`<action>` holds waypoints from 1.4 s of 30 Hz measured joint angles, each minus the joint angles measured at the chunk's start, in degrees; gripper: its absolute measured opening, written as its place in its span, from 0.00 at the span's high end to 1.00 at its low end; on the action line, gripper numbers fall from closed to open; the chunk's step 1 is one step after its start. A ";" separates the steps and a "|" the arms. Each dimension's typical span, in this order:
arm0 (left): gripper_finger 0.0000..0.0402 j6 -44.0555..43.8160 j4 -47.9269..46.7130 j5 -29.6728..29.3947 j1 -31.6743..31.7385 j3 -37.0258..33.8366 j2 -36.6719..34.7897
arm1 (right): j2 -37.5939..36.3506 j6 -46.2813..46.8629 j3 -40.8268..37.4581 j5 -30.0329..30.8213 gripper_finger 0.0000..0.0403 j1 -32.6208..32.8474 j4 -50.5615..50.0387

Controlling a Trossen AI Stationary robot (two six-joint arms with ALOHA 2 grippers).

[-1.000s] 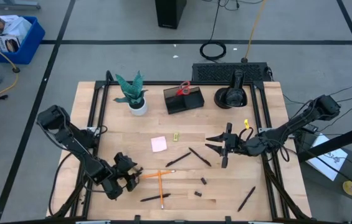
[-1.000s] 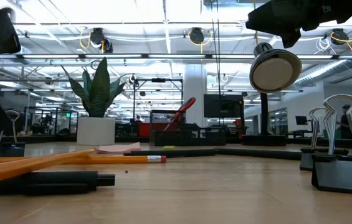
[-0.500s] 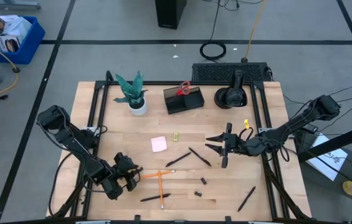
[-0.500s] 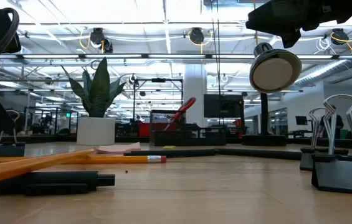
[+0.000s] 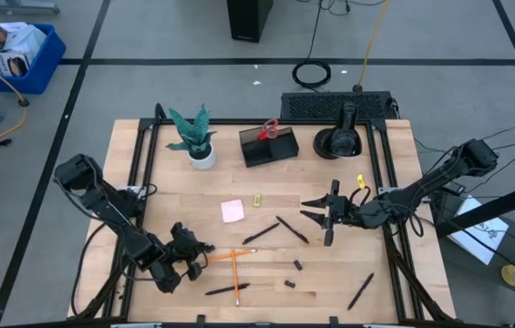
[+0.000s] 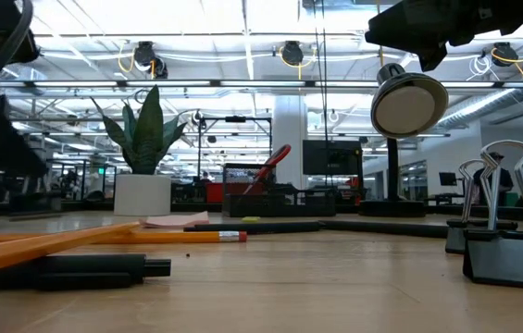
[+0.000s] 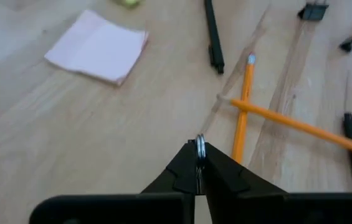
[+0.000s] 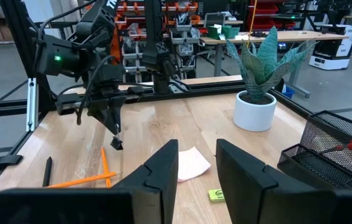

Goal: Pick and place office supplies into organizer
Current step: Put the black binder clip into the black black mesh desk organizer

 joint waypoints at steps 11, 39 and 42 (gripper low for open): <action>0.95 13.59 7.93 -0.78 9.05 0.00 -0.02 | 0.00 0.00 0.00 0.01 0.75 0.00 0.00; 0.96 46.42 39.14 18.87 44.00 0.06 -0.04 | 0.00 0.00 0.00 0.02 0.75 0.00 0.00; 0.99 48.99 42.43 20.23 46.94 0.11 -0.07 | 0.00 0.00 0.00 0.02 0.75 0.00 0.00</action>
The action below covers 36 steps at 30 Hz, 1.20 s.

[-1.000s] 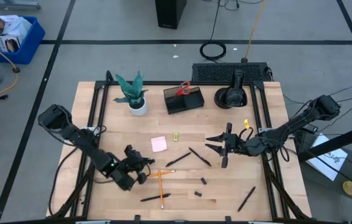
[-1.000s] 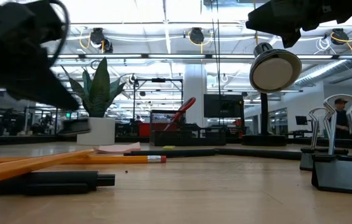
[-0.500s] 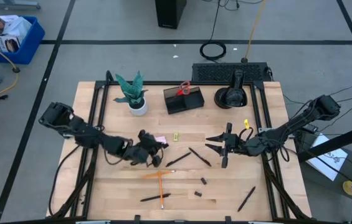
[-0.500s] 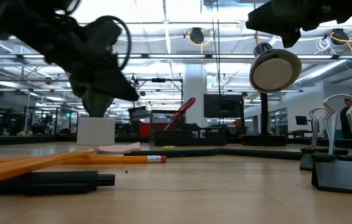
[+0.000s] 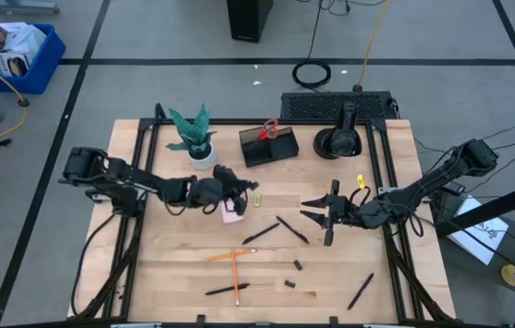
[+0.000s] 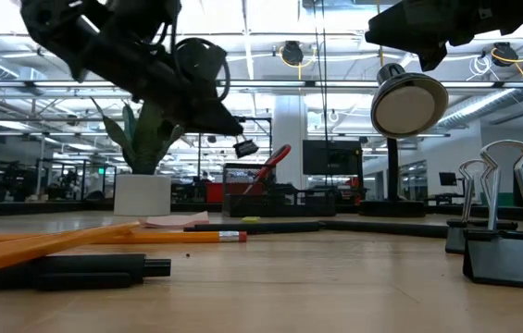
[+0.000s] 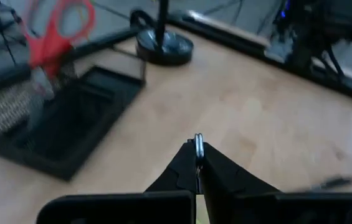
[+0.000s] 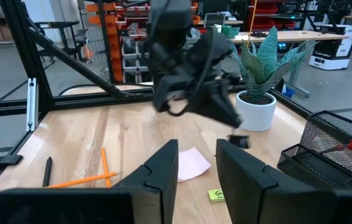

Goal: Pick and place office supplies into organizer
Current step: Put the black binder clip into the black black mesh desk organizer

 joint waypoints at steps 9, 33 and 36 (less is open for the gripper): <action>0.94 5.16 3.28 5.45 7.98 0.00 0.00 | 0.00 0.00 0.02 0.00 0.75 0.00 0.00; 0.93 2.32 2.30 16.32 21.88 0.07 0.00 | -0.02 -1.51 -4.94 0.00 0.75 -2.54 12.47; 0.93 2.82 2.13 16.26 21.86 0.52 0.00 | -0.02 -1.89 -4.95 0.00 0.75 -2.60 12.48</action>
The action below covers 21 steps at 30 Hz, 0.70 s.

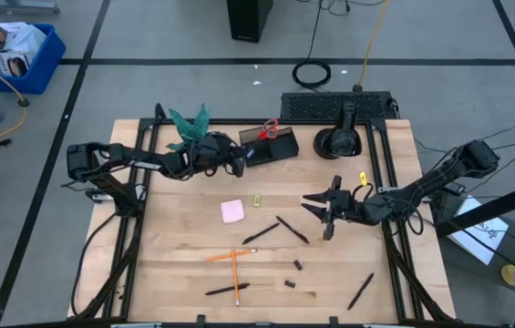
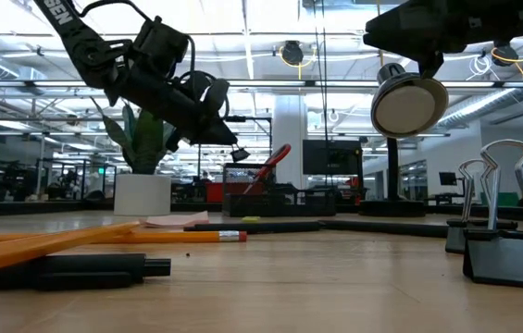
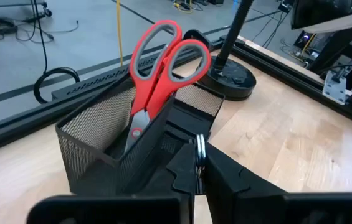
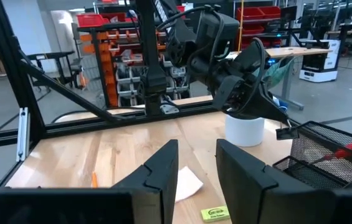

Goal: Pick and place office supplies into organizer
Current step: Put the black binder clip into the black black mesh desk organizer

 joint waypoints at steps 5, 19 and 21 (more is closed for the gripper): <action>0.99 0.61 -1.62 -0.33 0.00 1.63 0.00 | 0.00 -0.07 -0.01 0.00 0.75 0.00 0.02; 0.98 1.23 -3.19 -2.62 -0.35 6.11 7.32 | 0.00 -1.15 -0.04 -0.02 0.75 -0.04 0.36; 0.96 1.16 -3.77 -2.58 -0.52 7.68 8.56 | 0.00 -1.15 -0.04 -0.06 0.75 -0.04 0.72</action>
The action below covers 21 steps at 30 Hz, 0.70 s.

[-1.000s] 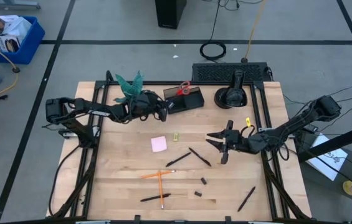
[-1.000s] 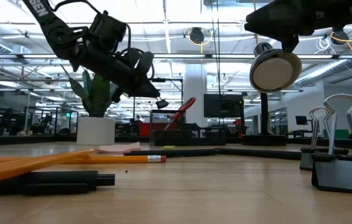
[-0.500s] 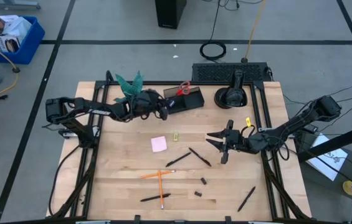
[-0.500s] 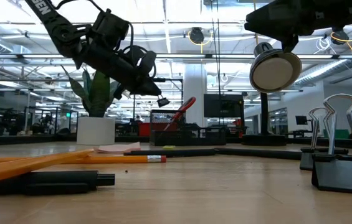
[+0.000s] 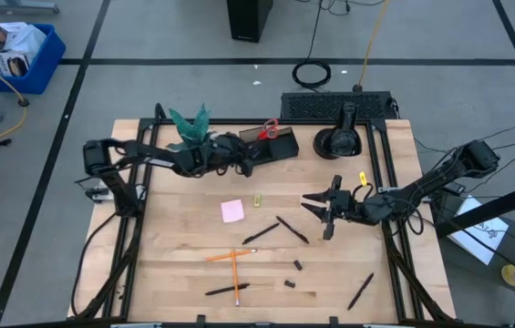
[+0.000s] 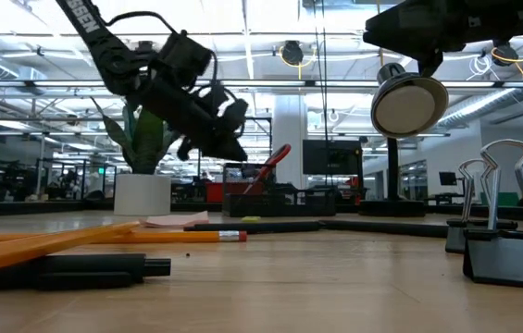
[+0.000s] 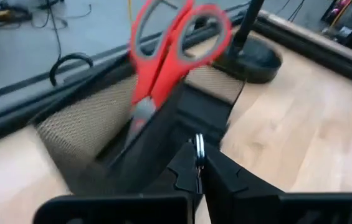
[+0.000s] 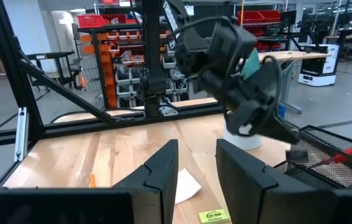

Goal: Pick and place office supplies into organizer
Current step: Put the black binder clip into the black black mesh desk organizer

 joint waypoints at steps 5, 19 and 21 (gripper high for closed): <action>0.96 1.18 -3.57 0.64 -0.10 5.14 4.06 | 0.00 0.00 0.00 0.00 0.75 -0.07 -0.38; 0.98 1.77 -8.26 -2.76 -0.35 8.33 8.40 | 0.00 1.14 0.00 -0.13 0.75 -0.09 -0.83; 0.99 1.77 -8.80 -2.80 -0.35 8.33 8.39 | 0.00 1.15 0.00 -0.13 0.75 -0.09 -0.79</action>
